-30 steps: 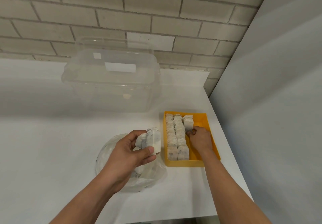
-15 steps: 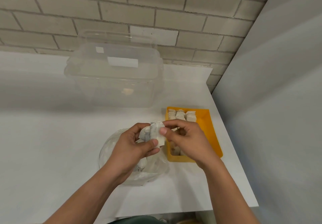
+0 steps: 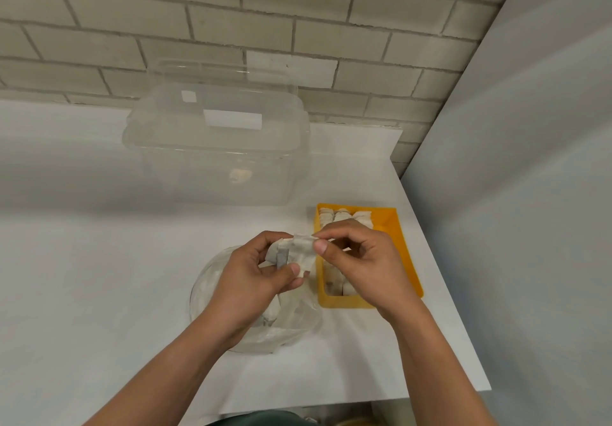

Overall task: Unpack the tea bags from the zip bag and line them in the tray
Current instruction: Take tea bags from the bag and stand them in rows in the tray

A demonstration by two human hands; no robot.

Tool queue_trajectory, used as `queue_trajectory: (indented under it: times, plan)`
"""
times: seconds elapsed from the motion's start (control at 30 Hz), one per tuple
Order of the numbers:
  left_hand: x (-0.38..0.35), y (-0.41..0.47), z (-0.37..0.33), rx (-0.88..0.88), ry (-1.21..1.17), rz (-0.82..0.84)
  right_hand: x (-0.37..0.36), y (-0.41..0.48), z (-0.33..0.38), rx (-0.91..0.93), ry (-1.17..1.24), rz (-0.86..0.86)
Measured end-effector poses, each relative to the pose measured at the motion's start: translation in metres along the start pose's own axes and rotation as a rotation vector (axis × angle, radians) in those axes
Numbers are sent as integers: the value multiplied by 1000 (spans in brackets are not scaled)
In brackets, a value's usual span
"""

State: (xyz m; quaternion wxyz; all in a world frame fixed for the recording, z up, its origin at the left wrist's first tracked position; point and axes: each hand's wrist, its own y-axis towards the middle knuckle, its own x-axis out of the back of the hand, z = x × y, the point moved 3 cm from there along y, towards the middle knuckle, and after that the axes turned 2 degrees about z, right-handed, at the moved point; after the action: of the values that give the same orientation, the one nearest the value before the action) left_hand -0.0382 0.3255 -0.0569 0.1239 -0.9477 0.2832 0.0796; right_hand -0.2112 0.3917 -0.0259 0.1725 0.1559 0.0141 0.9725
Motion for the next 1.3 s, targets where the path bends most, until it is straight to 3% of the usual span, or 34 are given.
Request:
queue_trajectory:
  times: [0.27, 0.4, 0.57, 0.87, 0.97, 1.13, 1.3]
  plan:
    - [1, 2, 2, -18, 59, 5, 0, 3, 1, -1, -38, 88]
    - [1, 2, 4, -16, 66, 10, -4, 5, 4, 100, -150, 61]
    - [-2, 1, 3, -14, 13, 3, -6, 1, -6, -86, -84, 140]
    - [-3, 6, 10, 51, -98, 20, 1, -6, -23, -170, 164, -85]
    - [-2, 6, 11, 77, -115, 32, 21, 0, -32, -172, 218, -244]
    - [2, 5, 16, 78, -86, 16, 62, 19, -93, -323, -126, -441]
    - [4, 4, 17, 69, -23, -17, 72, 36, -131, -472, -426, -356]
